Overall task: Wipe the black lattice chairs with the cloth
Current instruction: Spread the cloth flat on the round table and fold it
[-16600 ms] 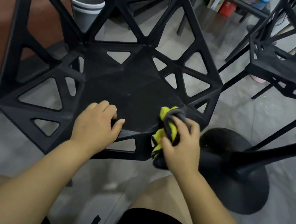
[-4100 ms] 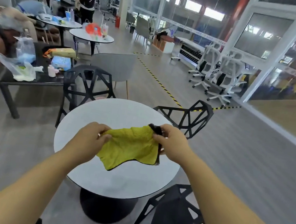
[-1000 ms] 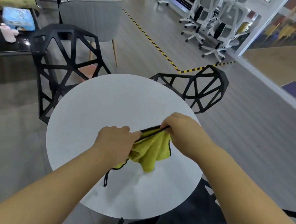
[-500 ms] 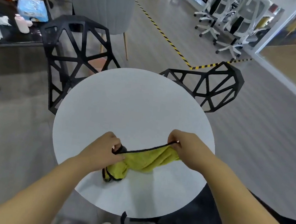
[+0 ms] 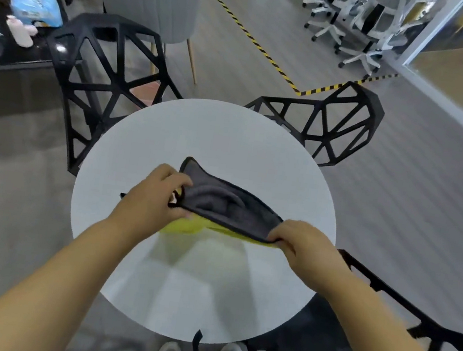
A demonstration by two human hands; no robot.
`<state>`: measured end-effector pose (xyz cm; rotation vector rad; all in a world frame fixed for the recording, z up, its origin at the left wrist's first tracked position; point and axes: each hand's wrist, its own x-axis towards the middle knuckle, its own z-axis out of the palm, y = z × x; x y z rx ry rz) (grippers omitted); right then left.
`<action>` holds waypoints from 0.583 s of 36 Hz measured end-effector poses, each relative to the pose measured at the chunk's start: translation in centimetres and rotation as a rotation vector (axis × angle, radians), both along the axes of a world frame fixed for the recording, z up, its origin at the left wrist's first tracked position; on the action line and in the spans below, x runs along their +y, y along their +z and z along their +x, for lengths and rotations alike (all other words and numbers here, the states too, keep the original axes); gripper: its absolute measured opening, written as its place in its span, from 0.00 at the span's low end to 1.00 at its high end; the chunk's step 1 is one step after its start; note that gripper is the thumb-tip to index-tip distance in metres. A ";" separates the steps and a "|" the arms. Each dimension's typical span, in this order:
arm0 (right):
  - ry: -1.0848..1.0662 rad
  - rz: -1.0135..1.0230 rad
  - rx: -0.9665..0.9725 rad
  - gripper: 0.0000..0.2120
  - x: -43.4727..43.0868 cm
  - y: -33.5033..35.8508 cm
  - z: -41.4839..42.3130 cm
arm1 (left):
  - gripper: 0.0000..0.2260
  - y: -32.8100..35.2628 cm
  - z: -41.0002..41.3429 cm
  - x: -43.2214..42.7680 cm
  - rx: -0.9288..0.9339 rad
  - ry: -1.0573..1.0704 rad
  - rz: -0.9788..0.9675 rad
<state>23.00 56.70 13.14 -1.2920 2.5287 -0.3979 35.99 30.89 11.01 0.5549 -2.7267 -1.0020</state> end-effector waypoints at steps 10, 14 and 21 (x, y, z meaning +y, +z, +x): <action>-0.045 0.510 -0.388 0.10 -0.9 -6.6 1.0 | 0.11 -6.9 4.5 2.8 -0.650 -0.158 0.246; -0.146 0.488 -0.328 0.11 -2.5 -8.3 -0.5 | 0.10 -8.8 5.0 2.9 -0.661 -0.011 0.231; -0.368 0.349 -0.299 0.18 -5.0 -11.5 -2.9 | 0.20 -11.7 3.5 2.6 -0.552 0.367 0.068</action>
